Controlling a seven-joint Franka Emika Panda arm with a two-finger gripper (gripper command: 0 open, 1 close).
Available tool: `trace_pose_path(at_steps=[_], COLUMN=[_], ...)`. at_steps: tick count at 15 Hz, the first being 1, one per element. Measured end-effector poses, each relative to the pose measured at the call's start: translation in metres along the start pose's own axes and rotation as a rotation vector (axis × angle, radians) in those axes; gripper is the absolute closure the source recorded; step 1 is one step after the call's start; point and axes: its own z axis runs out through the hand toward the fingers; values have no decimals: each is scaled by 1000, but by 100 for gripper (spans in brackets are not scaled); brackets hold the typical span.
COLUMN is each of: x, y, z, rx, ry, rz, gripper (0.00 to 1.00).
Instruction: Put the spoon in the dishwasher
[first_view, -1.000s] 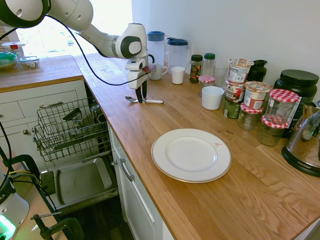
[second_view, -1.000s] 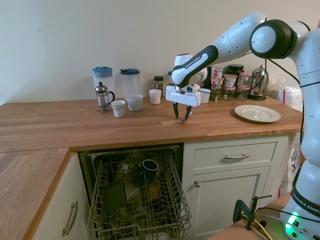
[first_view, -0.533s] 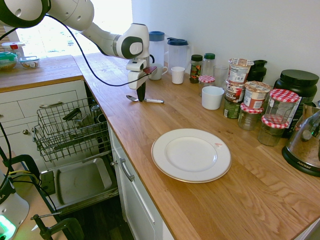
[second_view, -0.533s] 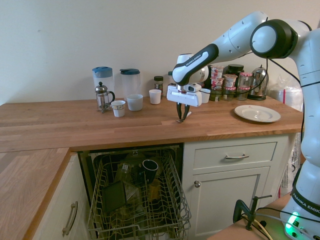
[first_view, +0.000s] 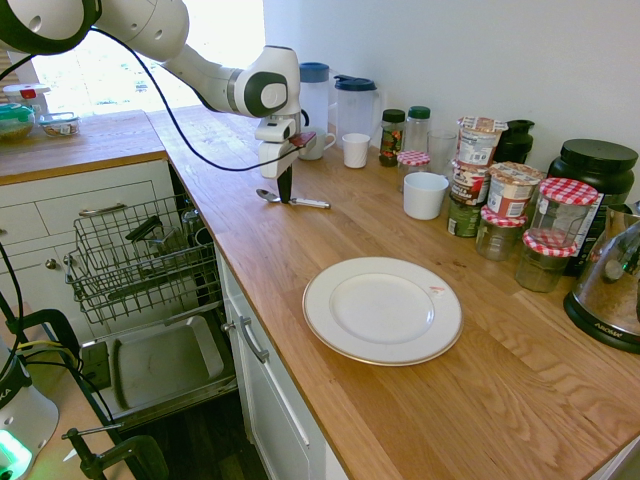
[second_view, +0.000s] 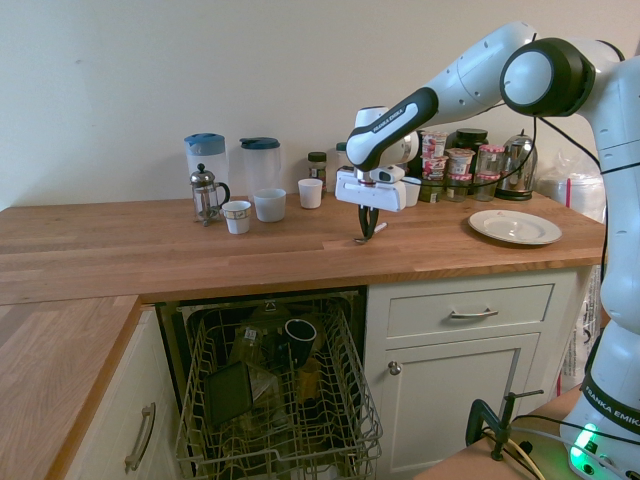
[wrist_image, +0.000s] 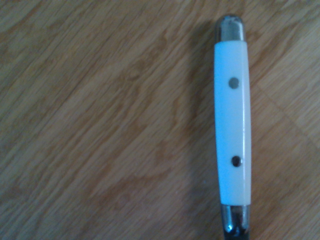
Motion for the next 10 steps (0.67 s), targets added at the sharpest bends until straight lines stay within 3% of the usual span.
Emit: trace_pose_path(at_steps=[5,10], x=[-20,-86], y=[33,122], z=[-65,-99], rx=[83,102], ry=[7,25], rz=[-97,-277], gripper=[100,100])
